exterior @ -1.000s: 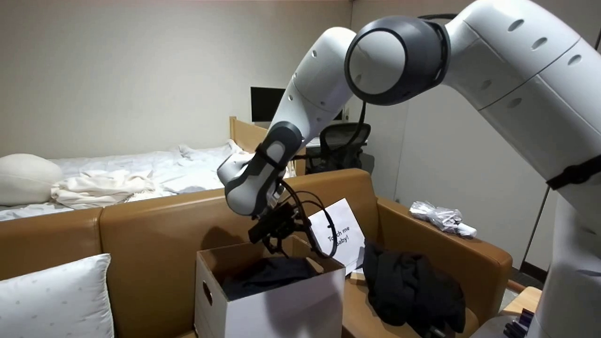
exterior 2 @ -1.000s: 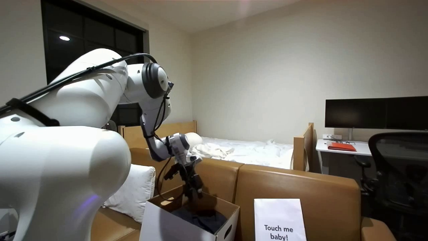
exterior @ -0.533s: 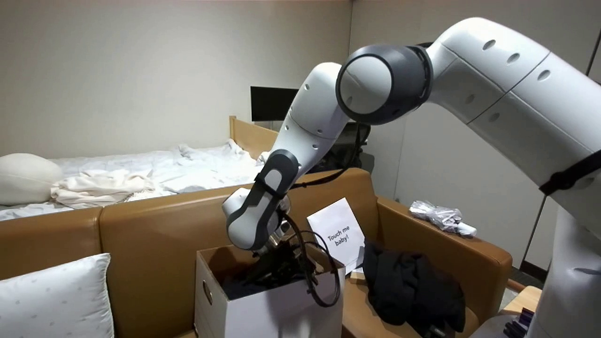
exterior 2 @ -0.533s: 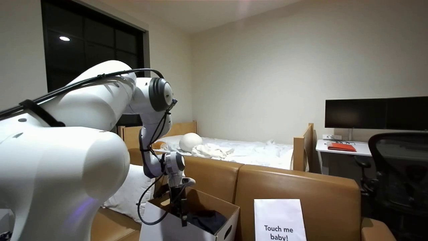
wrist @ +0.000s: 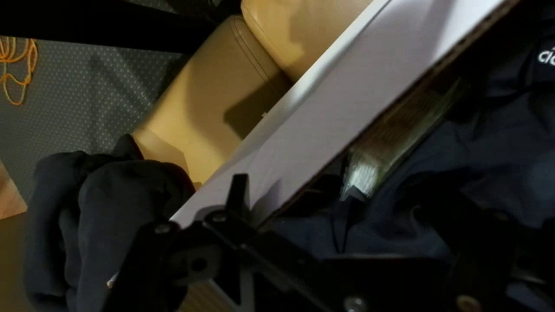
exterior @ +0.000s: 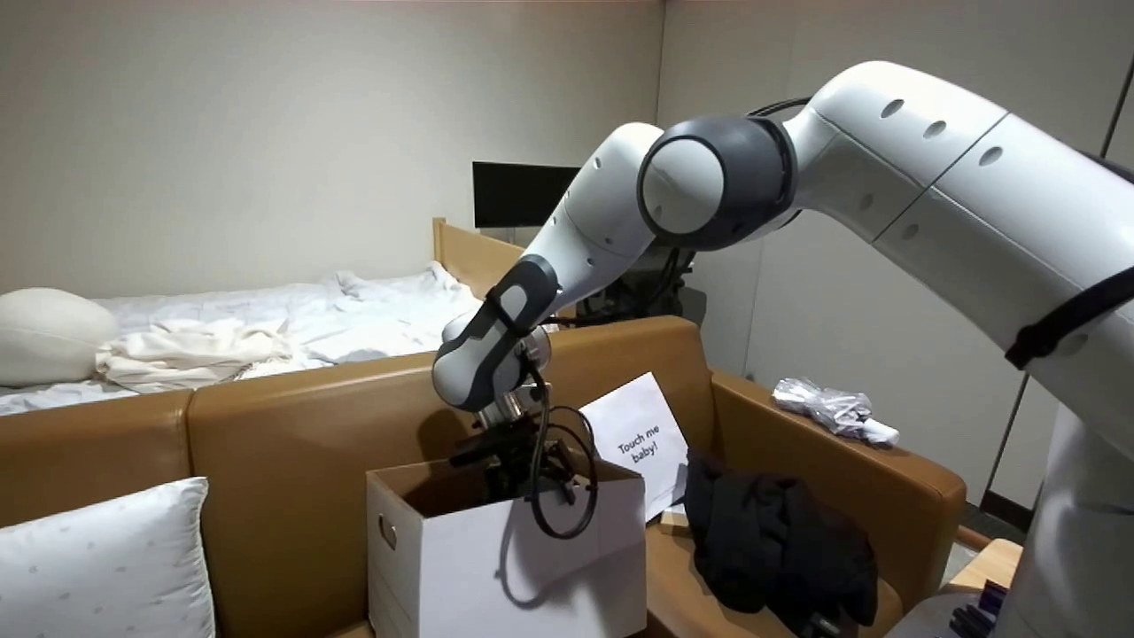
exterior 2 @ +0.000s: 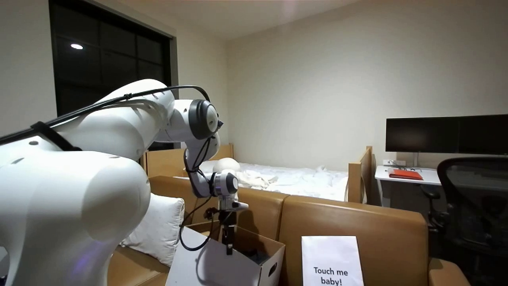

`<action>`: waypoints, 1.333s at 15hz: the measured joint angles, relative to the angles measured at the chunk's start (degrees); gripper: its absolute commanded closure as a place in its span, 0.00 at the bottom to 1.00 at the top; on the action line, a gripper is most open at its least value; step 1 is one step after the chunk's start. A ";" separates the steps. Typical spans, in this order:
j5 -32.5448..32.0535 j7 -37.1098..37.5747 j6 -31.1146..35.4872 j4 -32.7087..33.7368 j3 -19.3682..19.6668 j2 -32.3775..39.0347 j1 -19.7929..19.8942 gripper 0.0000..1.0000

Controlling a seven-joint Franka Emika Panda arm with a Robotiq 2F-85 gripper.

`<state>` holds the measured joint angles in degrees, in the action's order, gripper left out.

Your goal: Remove the clothes from the box, put them on the couch, and then put the umbrella on the couch in the box

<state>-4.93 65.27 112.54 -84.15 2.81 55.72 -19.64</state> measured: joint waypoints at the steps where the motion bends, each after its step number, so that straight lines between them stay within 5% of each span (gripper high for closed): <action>1: 0.08 0.00 -1.91 1.34 -0.02 0.60 0.52 0.00; 7: -6.24 -3.07 -7.10 4.72 0.43 1.61 -0.45 0.00; 12: -15.39 -7.05 -7.15 14.56 3.92 -0.33 -1.86 0.00; 20: -10.26 -9.55 -9.05 12.08 0.20 6.30 -0.64 0.00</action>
<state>-15.19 55.72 103.50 -72.07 3.01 62.02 -20.28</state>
